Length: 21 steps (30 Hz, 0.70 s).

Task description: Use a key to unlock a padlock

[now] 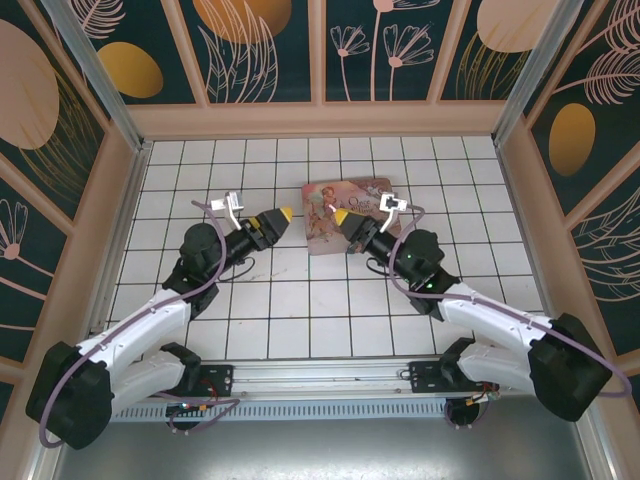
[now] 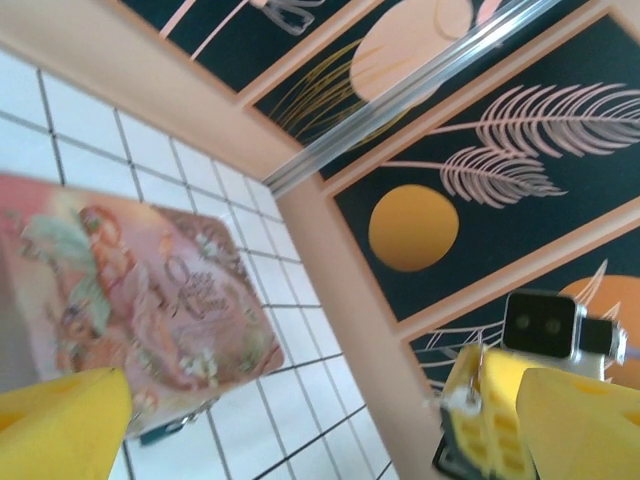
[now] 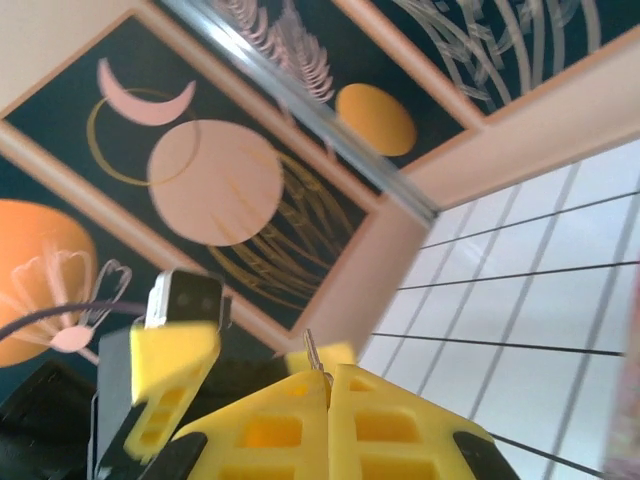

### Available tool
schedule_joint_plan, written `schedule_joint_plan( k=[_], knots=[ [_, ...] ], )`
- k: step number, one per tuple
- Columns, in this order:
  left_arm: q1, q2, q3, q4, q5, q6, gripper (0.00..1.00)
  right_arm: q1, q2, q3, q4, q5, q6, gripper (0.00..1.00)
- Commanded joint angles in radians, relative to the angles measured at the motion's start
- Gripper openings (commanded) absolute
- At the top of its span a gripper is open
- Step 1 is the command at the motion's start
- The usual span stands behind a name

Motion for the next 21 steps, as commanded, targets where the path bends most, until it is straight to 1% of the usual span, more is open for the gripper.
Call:
schedule_joint_plan(
  k=[1,3,4,5,6,10,13,17,21],
  knots=[
    [-0.007,0.010,-0.055,-0.034,0.023,0.022,0.98,-0.085,-0.017,-0.017,-0.132,-0.014,-0.012,0.00],
    [-0.035,0.035,-0.070,-0.034,-0.005,0.025,0.99,-0.141,-0.014,-0.021,-0.161,-0.038,-0.002,0.00],
    [-0.057,0.056,-0.073,-0.030,-0.016,0.025,0.99,-0.151,-0.010,-0.026,-0.164,-0.055,0.004,0.00],
    [-0.080,0.078,-0.074,-0.023,-0.027,0.027,0.99,-0.203,-0.007,-0.031,-0.169,-0.070,0.011,0.00],
    [-0.101,0.098,-0.073,-0.014,-0.036,0.028,0.99,-0.229,-0.004,-0.035,-0.173,-0.078,0.016,0.00],
    [-0.180,0.193,-0.065,0.046,-0.060,0.035,0.98,-0.350,0.030,-0.056,-0.131,-0.151,0.042,0.00],
    [-0.232,0.284,-0.031,0.069,-0.060,0.052,0.99,-0.400,0.079,-0.047,-0.098,-0.193,0.055,0.00],
    [-0.297,0.404,0.027,0.102,-0.060,0.081,0.98,-0.435,0.160,-0.014,-0.089,-0.214,0.043,0.00],
    [-0.338,0.513,0.087,0.128,-0.074,0.112,0.97,-0.479,0.230,-0.017,-0.008,-0.239,0.067,0.00]
  ],
)
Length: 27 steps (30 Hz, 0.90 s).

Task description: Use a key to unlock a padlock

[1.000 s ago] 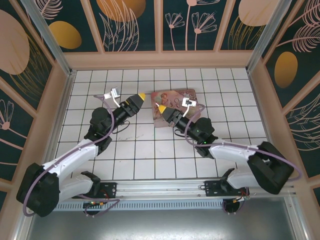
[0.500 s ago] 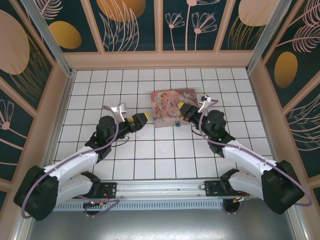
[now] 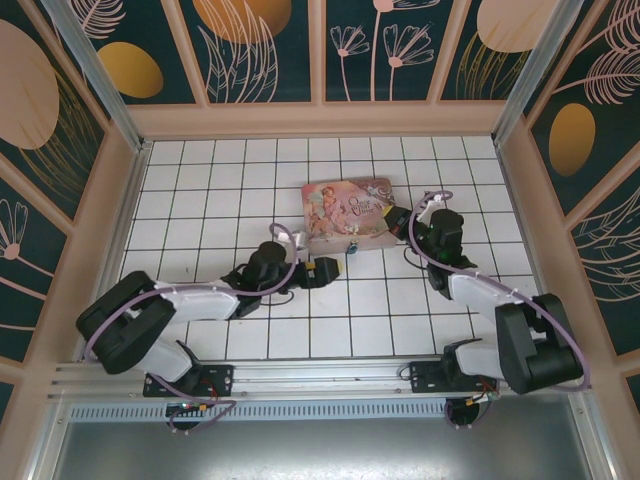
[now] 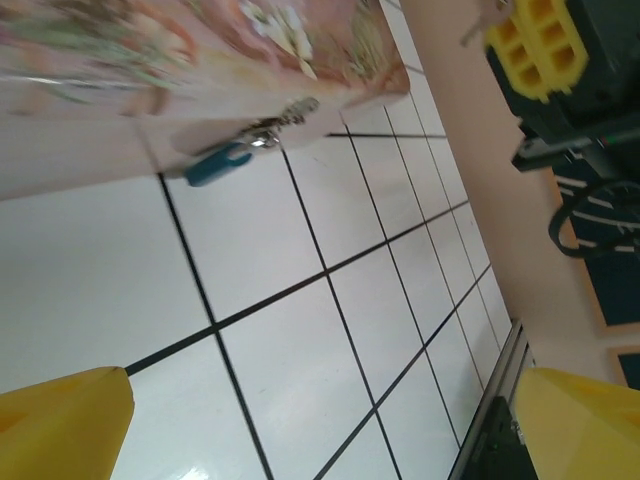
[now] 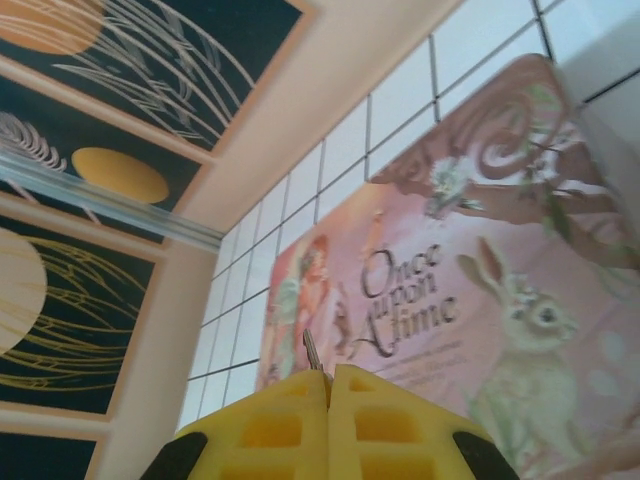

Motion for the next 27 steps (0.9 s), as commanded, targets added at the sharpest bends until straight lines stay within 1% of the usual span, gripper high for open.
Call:
schedule_joint_plan(
  k=[1,7,14,22,27],
  knots=[
    [-0.021,0.063,0.058,0.080,-0.019,0.057,0.97,-0.034,0.043,0.024,0.120,-0.053,0.025,0.00],
    [-0.024,0.170,0.141,0.077,-0.023,0.124,0.96,-0.076,0.116,0.017,0.213,-0.052,0.046,0.00],
    [-0.024,0.245,0.193,0.058,-0.036,0.185,0.96,-0.117,0.207,0.002,0.348,-0.057,0.095,0.00],
    [-0.024,0.263,0.198,0.037,-0.060,0.223,0.96,-0.116,0.325,-0.016,0.513,-0.075,0.163,0.00],
    [-0.024,0.268,0.197,0.032,-0.075,0.229,0.96,-0.082,0.370,-0.018,0.550,-0.058,0.178,0.00]
  ],
)
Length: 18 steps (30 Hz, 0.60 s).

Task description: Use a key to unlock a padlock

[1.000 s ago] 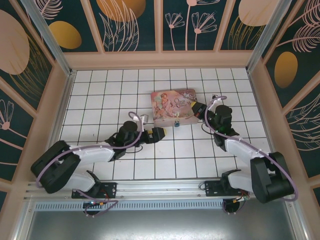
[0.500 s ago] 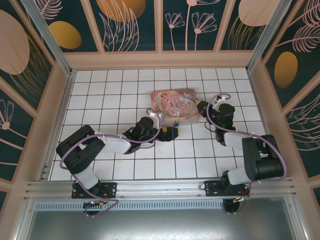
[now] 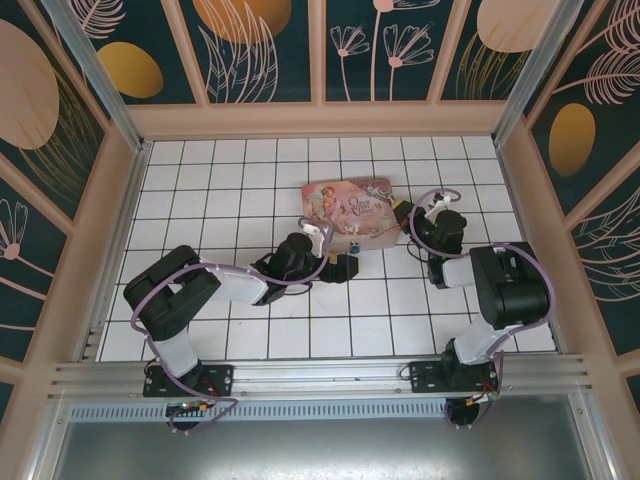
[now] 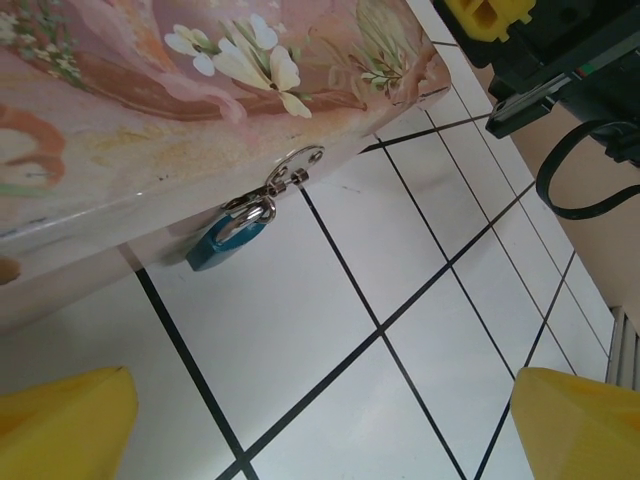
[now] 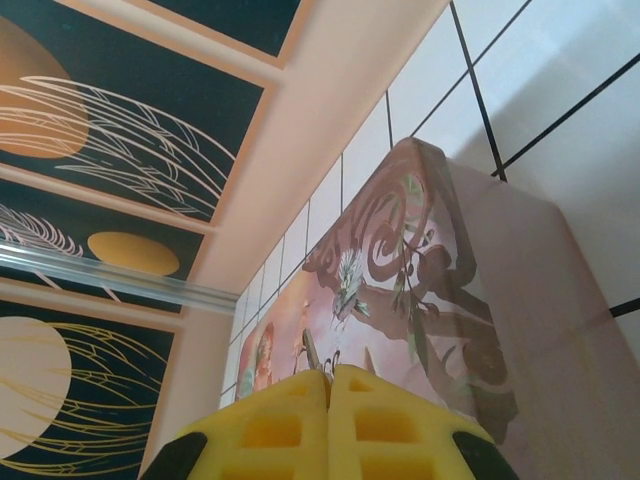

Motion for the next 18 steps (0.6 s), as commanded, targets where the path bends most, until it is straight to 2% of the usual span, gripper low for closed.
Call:
schedule_joint_plan(
  k=[1,11,18],
  knots=[
    [-0.003,0.015,0.015,-0.003,-0.024,0.030,0.96,0.030,0.021,-0.011,0.103,-0.003,0.024,0.00],
    [0.006,0.004,0.004,-0.026,-0.062,0.053,0.97,0.096,0.100,0.010,0.144,0.021,0.055,0.00],
    [0.054,-0.009,-0.013,-0.033,-0.071,0.081,0.97,0.137,0.165,0.025,0.176,0.020,0.074,0.00]
  ],
)
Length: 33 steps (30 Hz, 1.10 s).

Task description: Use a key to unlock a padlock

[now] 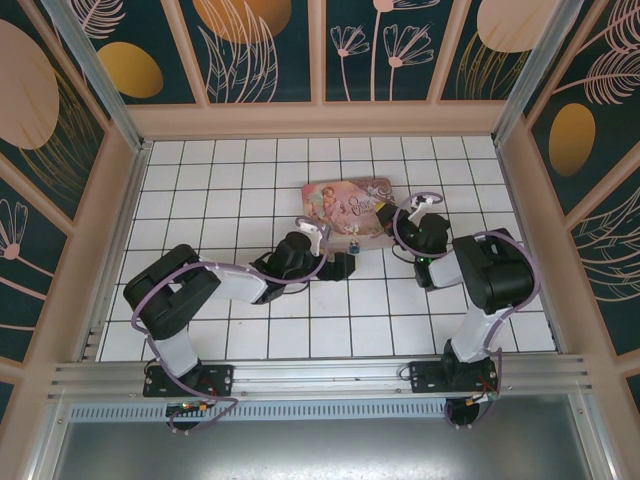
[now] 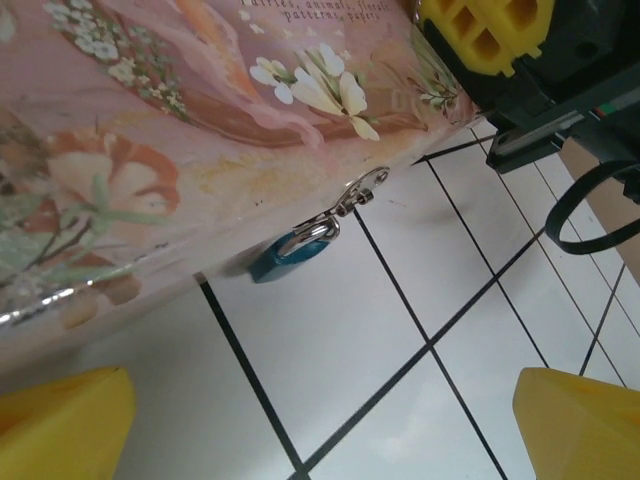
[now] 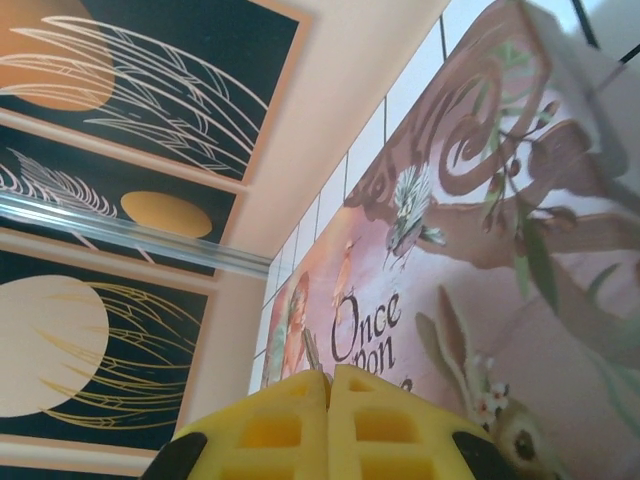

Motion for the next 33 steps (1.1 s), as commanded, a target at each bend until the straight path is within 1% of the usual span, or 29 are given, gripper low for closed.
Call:
schedule_joint_plan(
  k=[1,4,7,14,19,24,26,30,33],
  knots=[
    [0.030,-0.010,-0.013,-0.015,-0.017,0.042,0.97,0.027,0.041,0.010,0.011,0.004,0.010,0.00],
    [0.039,0.003,0.000,-0.029,-0.006,0.073,0.97,0.037,0.045,0.023,0.017,-0.009,0.013,0.00],
    [0.038,0.012,0.010,-0.048,-0.003,0.096,0.97,0.018,0.009,0.039,-0.014,-0.018,0.009,0.00],
    [0.039,-0.001,-0.007,-0.026,0.028,0.081,0.97,-0.103,-0.137,0.055,-0.174,-0.027,-0.032,0.00],
    [0.039,-0.024,-0.023,-0.008,0.055,0.055,0.97,-0.154,-0.155,0.057,-0.251,-0.023,-0.052,0.00],
    [0.039,-0.046,-0.043,-0.005,0.051,0.044,0.97,-0.156,-0.124,0.040,-0.269,0.043,-0.034,0.00],
    [0.038,-0.079,-0.052,-0.004,0.049,0.041,0.97,-0.154,-0.111,0.034,-0.271,0.066,-0.021,0.00],
    [0.038,-0.097,-0.069,0.001,0.041,0.032,0.97,-0.132,-0.100,0.041,-0.310,0.109,-0.019,0.00],
    [0.040,-0.101,-0.079,0.009,0.041,0.026,0.97,-0.106,-0.084,0.064,-0.333,0.117,-0.022,0.00]
  ],
)
